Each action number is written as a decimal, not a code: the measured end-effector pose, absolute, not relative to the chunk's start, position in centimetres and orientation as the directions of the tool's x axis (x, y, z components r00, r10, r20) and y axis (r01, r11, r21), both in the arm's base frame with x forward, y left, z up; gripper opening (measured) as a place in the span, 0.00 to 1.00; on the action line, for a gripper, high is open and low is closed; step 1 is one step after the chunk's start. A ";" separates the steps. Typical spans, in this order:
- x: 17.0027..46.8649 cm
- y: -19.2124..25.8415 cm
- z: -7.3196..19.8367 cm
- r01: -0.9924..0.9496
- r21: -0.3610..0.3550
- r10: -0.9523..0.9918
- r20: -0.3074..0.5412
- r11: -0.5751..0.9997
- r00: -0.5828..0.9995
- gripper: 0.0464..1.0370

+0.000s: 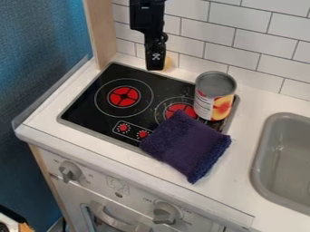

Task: Move the blue towel in the upper left of burner

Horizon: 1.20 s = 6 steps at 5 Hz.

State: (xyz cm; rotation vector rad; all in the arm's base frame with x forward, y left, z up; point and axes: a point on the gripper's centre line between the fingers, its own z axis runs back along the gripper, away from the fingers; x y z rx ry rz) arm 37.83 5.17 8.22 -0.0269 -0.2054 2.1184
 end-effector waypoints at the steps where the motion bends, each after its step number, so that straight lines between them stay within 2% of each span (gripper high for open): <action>1: 37.4 5.1 6.6 -0.848 -0.116 0.846 0.082 -0.517 -0.527 0.96; 2: 36.2 4.9 5.2 -0.855 -0.084 0.849 0.100 -0.513 -0.519 0.96; 3: 34.6 3.5 5.5 -0.862 -0.099 0.861 0.071 -0.497 -0.504 0.96; 4: 32.5 0.6 4.3 -0.875 -0.100 0.878 0.029 -0.473 -0.478 0.96; 5: 31.8 -3.2 3.4 -0.922 -0.077 0.925 0.002 -0.378 -0.380 0.96; 6: 31.3 -4.6 2.5 -0.936 -0.058 0.938 0.002 -0.347 -0.347 0.96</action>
